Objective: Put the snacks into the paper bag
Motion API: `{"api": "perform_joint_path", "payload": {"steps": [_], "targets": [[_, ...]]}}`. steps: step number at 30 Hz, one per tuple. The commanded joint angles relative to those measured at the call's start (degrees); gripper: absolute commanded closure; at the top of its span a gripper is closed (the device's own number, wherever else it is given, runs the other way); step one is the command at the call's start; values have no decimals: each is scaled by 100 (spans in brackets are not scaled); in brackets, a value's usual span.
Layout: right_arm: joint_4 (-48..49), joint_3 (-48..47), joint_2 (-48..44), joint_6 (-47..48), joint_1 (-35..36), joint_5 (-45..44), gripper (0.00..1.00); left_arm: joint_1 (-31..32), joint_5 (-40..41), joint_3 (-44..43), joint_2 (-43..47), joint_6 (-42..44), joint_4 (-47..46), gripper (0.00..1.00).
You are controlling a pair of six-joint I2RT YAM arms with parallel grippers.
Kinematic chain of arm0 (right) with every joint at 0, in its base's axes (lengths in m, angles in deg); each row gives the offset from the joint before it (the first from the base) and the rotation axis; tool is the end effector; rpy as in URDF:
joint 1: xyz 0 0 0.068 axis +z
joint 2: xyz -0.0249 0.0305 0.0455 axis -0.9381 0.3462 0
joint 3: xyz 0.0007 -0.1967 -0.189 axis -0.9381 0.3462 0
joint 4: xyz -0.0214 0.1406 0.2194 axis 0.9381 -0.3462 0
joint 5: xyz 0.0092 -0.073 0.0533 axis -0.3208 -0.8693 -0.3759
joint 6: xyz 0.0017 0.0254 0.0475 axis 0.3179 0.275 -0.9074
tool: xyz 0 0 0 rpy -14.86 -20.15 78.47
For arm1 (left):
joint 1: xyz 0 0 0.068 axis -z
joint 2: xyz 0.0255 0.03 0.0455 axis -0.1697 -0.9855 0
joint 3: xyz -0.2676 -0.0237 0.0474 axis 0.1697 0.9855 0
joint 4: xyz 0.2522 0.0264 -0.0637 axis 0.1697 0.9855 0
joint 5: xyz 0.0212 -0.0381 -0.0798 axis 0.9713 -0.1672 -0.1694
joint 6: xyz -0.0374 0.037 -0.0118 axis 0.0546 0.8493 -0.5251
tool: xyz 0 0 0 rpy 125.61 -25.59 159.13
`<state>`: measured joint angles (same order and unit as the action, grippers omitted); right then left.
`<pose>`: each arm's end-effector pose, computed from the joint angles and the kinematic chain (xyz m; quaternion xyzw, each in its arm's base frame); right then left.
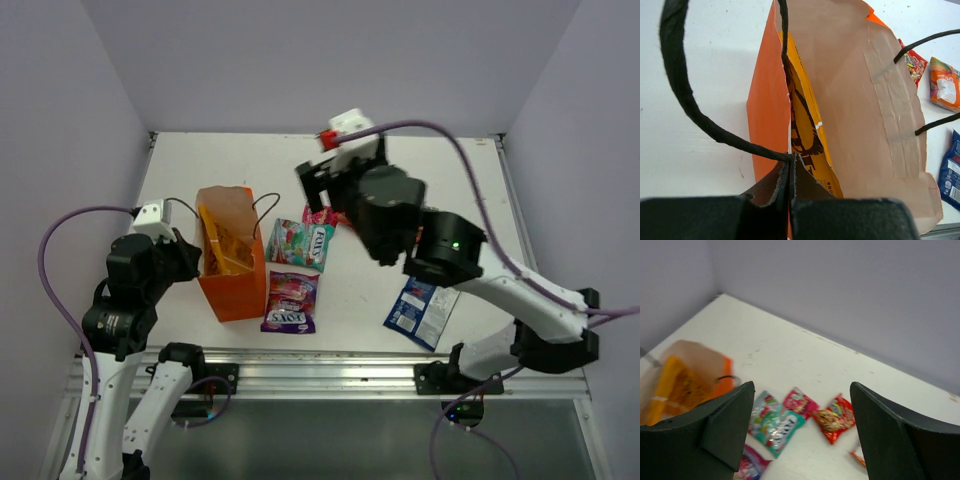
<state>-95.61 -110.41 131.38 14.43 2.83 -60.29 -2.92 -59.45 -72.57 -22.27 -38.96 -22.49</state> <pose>0.1129 0.2705 0.5294 -0.2081 0.6948 0.0867 0.6830 0.0994 -0.0130 0.3532 -0.0897 0.8477 -0.1330 0.5057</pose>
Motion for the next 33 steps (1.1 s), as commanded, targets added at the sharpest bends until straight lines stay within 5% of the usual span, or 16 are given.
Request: {"api": "perform_joint_path", "payload": {"steps": [1,8,16,33], "targets": [[-347,1489,-767,-1166,-1502,-119,18,27,-46,12,26,78,-204,100],[30,3469,-840,-1565,-3556,1051,9,35,-90,-6,-36,78,-204,100],[708,3498,705,-1476,-4601,1745,9,35,-2,-94,-71,96,-151,100],[708,3655,2139,-1652,-5245,3003,12,35,104,-217,-335,149,-247,100]]}}
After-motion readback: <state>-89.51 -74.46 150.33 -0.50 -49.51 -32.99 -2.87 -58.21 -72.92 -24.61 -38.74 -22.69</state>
